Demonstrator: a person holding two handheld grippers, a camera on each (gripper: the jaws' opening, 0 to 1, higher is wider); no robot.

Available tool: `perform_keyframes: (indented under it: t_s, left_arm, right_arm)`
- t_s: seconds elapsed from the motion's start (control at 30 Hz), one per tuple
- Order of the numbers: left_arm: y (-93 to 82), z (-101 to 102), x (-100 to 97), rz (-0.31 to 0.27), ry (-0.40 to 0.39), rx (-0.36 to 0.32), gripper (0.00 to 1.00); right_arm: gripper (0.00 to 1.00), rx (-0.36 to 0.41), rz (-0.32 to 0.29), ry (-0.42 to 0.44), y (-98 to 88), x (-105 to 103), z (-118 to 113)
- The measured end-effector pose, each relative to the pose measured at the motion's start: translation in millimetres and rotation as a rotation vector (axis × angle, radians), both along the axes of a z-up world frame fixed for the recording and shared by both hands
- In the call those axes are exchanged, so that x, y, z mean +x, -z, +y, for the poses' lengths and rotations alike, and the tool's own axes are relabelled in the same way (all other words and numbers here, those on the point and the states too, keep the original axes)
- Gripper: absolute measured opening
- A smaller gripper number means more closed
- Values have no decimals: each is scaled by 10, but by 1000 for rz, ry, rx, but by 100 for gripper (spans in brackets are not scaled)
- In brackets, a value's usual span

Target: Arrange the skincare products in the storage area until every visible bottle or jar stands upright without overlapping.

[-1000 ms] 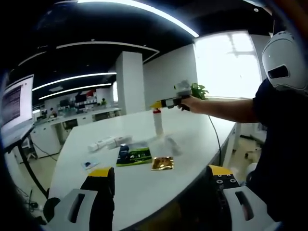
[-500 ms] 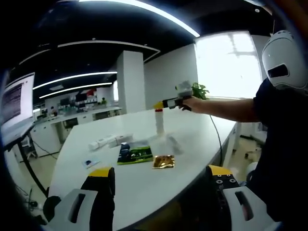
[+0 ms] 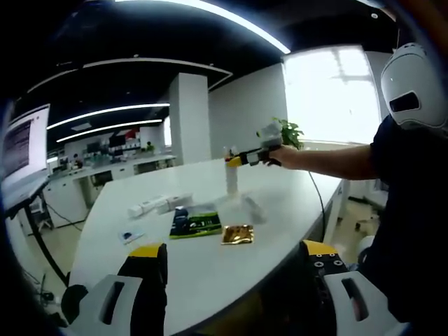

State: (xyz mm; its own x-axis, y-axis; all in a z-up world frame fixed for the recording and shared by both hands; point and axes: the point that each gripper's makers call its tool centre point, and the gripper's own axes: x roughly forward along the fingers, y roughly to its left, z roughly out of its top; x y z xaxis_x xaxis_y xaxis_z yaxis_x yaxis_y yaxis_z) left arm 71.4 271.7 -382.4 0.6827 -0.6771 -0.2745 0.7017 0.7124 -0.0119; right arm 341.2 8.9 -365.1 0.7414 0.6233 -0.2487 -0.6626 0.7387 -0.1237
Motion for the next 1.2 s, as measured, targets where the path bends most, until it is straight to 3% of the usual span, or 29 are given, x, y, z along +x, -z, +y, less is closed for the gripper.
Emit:
perform_keyframes:
  t_s: [1.2]
  left_arm:
    - [23,-9,-8,-2,9,2,78]
  right_arm:
    - [32,-61,34,49,121,-70,-332]
